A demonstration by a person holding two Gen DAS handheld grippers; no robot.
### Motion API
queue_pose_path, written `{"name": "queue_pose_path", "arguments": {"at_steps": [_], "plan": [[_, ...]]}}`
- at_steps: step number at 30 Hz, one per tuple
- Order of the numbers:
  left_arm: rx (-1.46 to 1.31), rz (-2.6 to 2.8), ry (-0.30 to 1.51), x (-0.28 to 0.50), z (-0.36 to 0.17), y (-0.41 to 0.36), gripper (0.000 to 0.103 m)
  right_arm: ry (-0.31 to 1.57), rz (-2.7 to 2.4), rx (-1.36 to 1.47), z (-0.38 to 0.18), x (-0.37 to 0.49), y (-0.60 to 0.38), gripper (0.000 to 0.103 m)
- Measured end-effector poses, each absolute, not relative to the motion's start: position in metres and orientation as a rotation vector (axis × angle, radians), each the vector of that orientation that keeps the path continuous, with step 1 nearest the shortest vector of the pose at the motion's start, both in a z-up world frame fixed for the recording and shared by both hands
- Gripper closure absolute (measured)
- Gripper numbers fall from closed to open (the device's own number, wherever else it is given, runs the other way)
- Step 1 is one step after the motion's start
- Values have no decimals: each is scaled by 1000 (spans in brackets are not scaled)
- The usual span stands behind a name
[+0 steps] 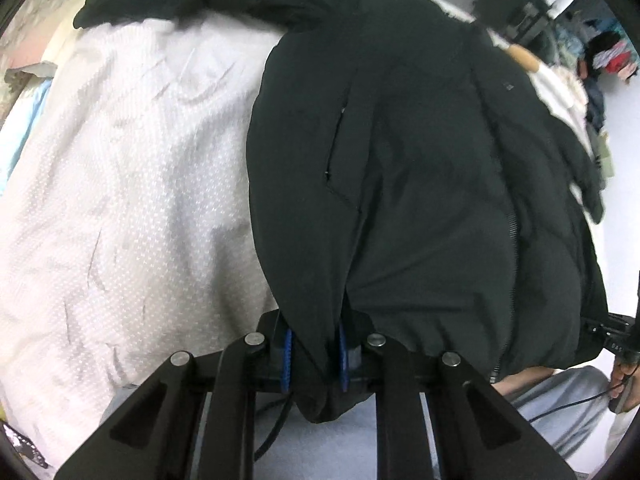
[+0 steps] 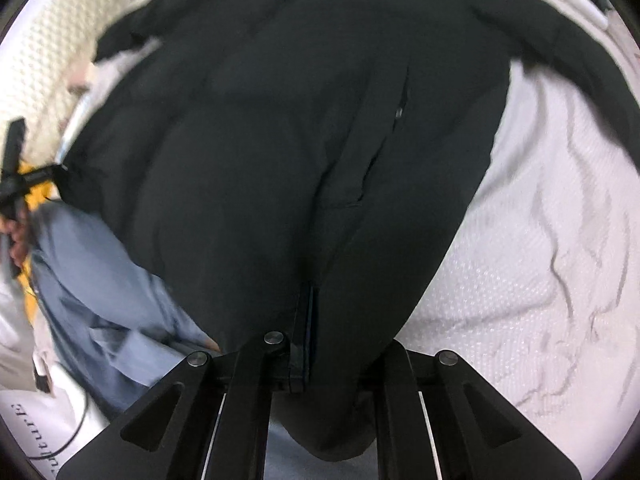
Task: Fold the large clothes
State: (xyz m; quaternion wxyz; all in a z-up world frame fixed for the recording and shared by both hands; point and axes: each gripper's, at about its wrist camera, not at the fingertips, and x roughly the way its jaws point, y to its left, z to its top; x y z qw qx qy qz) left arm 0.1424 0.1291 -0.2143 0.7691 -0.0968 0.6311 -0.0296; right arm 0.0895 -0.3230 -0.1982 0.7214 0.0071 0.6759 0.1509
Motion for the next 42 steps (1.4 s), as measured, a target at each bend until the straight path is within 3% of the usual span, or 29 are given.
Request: {"name": "queue_pose_path", "arguments": {"at_steps": [7, 16, 21, 24, 26, 28, 31, 35, 37, 42], "plan": [[-135, -8, 1453, 164, -242, 113, 85, 1663, 307, -33, -243, 125, -303, 93], [-190, -17, 1453, 179, -247, 110, 80, 1693, 285, -19, -265, 136, -296, 88], [-264, -31, 1437, 177, -234, 119, 77, 1679, 287, 59, -239, 133, -320, 68], [-299, -32, 1426, 175, -227, 125, 67, 1635, 286, 92, -215, 133, -326, 52], [-312, -43, 1401, 172, -217, 129, 50, 1603, 285, 91, -199, 135, -328, 49], [-318, -56, 1378, 171, -208, 131, 44, 1574, 282, 94, -197, 117, -315, 47], [-320, -64, 1341, 170, -187, 127, 43, 1510, 270, 83, -178, 108, -307, 37], [-327, -78, 1263, 171, -150, 122, 35, 1367, 259, 85, -137, 122, -306, 33], [-320, -68, 1204, 171, -128, 121, 34, 1307, 241, 75, -116, 126, -309, 22], [-324, -70, 1072, 176, -75, 116, 24, 1177, 213, 68, -80, 127, -300, 9]]}}
